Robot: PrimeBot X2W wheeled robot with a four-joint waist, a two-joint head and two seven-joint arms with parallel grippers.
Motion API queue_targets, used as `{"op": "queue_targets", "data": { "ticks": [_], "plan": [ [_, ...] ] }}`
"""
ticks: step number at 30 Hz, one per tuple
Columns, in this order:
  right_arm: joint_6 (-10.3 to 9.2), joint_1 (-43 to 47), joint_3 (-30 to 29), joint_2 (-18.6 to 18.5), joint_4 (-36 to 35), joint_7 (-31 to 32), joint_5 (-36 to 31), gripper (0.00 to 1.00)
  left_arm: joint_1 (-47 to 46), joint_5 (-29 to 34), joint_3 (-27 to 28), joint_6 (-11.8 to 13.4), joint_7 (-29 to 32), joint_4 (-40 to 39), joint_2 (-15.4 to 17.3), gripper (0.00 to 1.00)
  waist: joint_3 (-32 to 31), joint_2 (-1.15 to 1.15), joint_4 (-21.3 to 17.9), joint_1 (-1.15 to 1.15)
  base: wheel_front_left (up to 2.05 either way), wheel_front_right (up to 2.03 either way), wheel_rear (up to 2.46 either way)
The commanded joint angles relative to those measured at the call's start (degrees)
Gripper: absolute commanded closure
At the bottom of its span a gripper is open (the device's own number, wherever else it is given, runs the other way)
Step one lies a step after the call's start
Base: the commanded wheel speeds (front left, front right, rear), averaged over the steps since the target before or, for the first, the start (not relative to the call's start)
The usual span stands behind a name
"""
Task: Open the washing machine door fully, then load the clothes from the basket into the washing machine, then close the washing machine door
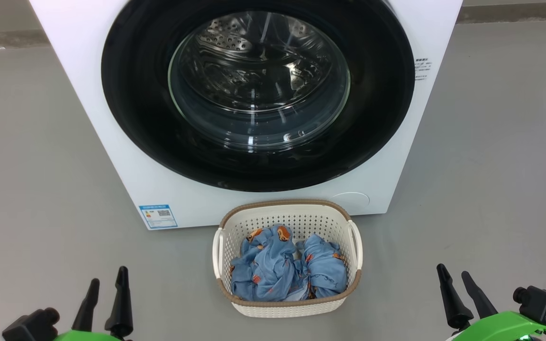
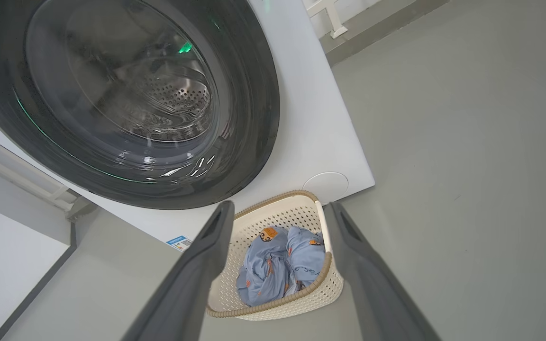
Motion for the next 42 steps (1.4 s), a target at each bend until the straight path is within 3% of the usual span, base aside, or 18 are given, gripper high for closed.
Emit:
{"op": "queue_targets", "data": {
  "ticks": [1, 42],
  "plan": [
    [0.07, -2.4, 1.3, -1.0, -1.1, -1.0, -2.1, 0.0, -1.0, 2.2, 1.1, -0.1, -1.0, -1.8, 1.2, 0.0, 0.0, 0.0, 0.1, 0.0, 0.0, 0.0, 0.0],
    [0.1, -2.7, 0.8, -2.6, -0.4, -7.2, -25.8, 0.0, -0.3, 25.5, 1.6, -0.2, -7.3, -2.7, 2.0, 0.0, 0.2, 0.0, -0.3, 0.0, 0.0, 0.0, 0.0]
  ]
}}
